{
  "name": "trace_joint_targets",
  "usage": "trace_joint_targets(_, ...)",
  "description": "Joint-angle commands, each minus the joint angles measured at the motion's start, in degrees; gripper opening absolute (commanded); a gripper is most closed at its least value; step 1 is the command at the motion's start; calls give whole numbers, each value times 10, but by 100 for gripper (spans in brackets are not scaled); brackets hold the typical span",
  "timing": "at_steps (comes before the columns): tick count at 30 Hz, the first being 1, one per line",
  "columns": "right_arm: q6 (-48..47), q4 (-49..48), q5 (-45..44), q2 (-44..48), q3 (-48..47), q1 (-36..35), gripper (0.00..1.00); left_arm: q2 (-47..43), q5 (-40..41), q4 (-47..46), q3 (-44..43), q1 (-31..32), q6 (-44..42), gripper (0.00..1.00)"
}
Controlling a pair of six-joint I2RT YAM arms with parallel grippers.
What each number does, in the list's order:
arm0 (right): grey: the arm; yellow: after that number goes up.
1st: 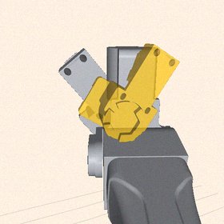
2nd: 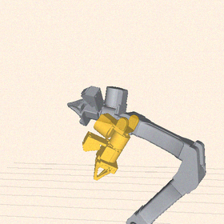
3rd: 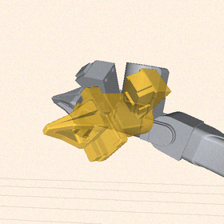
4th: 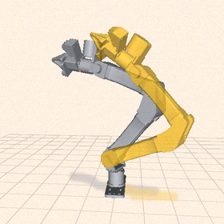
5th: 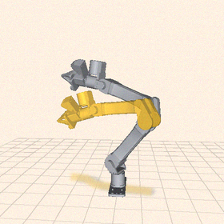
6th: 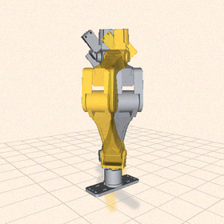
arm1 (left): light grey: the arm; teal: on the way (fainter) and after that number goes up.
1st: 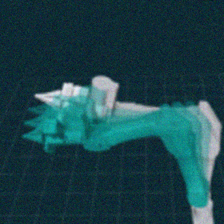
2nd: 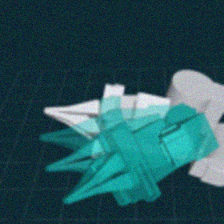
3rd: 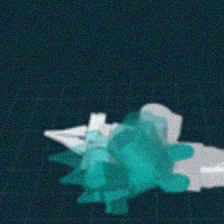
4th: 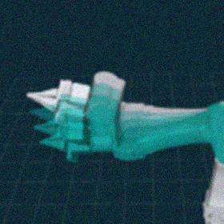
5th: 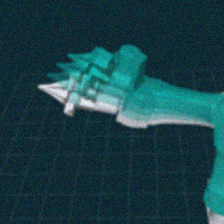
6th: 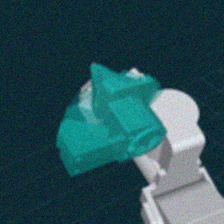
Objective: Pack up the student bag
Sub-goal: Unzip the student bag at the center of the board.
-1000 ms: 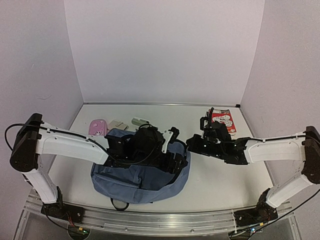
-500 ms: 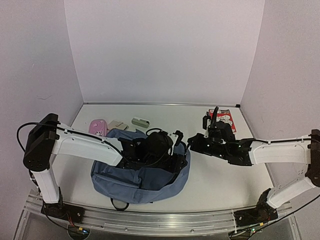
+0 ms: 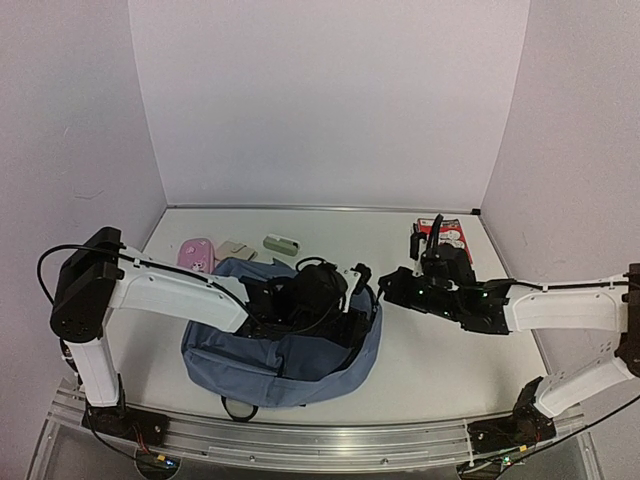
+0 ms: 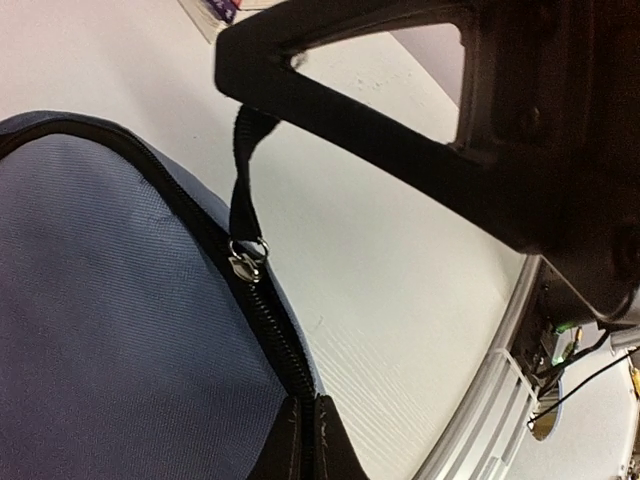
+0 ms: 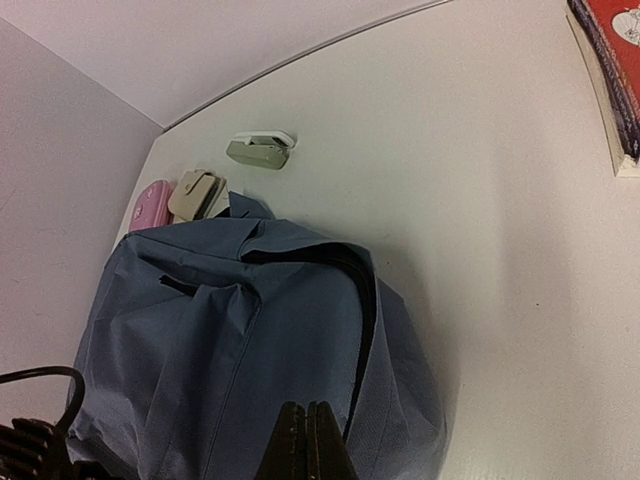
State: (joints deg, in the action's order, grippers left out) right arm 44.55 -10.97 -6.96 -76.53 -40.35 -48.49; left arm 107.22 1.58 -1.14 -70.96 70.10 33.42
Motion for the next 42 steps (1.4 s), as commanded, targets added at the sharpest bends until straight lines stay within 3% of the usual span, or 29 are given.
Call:
trace_joint_targets(1, 17, -1, -23, 17, -9, 3, 0, -29, -100, -65, 32, 1, -29, 0)
trace_joint_targets(20, -9, 24, -36, -75, -72, 18, 0, -108, -249, -26, 120, 1, -34, 0)
trace_joint_targets(31, -44, 15, -13, -156, -126, 21, 0, -112, -281, -33, 139, 3, -21, 0)
trace_joint_targets(42, -65, -22, 63, -260, -186, 21, 0, -125, -295, -39, 161, 3, -17, 0)
